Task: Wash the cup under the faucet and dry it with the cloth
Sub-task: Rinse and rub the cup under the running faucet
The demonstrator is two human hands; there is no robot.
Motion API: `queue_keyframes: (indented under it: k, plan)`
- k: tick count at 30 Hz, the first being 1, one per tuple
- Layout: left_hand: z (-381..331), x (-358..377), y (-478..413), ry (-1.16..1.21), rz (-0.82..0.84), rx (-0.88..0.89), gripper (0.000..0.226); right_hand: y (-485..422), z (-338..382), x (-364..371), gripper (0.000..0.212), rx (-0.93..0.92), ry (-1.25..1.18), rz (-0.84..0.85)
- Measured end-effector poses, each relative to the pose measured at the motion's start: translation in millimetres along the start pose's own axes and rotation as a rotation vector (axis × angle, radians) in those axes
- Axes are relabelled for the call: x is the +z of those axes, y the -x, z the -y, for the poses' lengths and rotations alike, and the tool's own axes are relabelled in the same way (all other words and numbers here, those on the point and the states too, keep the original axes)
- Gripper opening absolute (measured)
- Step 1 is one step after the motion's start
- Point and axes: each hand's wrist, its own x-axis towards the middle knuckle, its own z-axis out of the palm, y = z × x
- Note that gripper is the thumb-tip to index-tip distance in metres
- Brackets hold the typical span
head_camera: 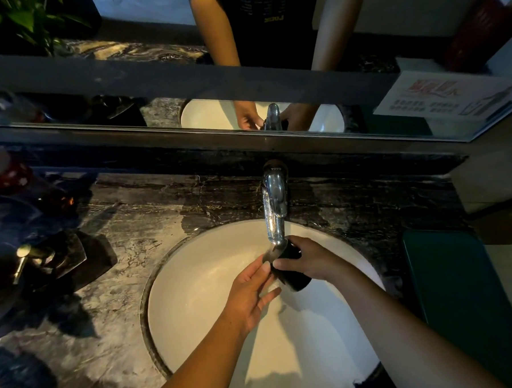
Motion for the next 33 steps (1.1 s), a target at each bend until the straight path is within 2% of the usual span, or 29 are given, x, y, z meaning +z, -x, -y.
queue_keyframes:
  k: [7,11,13,20,23,26,30,33]
  plan:
    - [-10.1,-6.1,5.2,-0.125,-0.056,0.05,0.033,3.1,-16.8,30.8,0.058,-0.035,-0.224,-0.066]
    - [-22.2,-10.7,8.4,-0.16,-0.027,0.109,0.036,-0.5,-14.1,41.0,0.064,-0.095,-0.325,-0.078]
    - [-27.6,-12.0,8.6,-0.185,-0.007,0.126,0.038,-2.2,-13.3,43.7,0.067,-0.121,-0.358,-0.097]
    - [-34.9,-13.8,1.8,-0.131,-0.121,0.074,0.032,-8.9,-19.8,47.9,0.067,-0.163,-0.381,-0.217]
    - [-34.3,-17.2,2.5,-0.123,-0.157,0.073,0.03,-7.5,-21.0,48.0,0.074,-0.174,-0.406,-0.269]
    - [-33.6,-21.3,4.9,-0.167,-0.199,0.096,0.032,-5.3,-18.0,51.1,0.084,-0.202,-0.423,-0.26]
    - [-31.6,-21.9,4.6,-0.213,-0.216,0.141,0.032,-1.1,-16.6,57.2,0.08,-0.172,-0.416,-0.165]
    - [-29.5,-13.8,6.2,-0.299,-0.156,0.14,0.028,1.5,-22.3,52.7,0.073,-0.139,-0.396,-0.164]
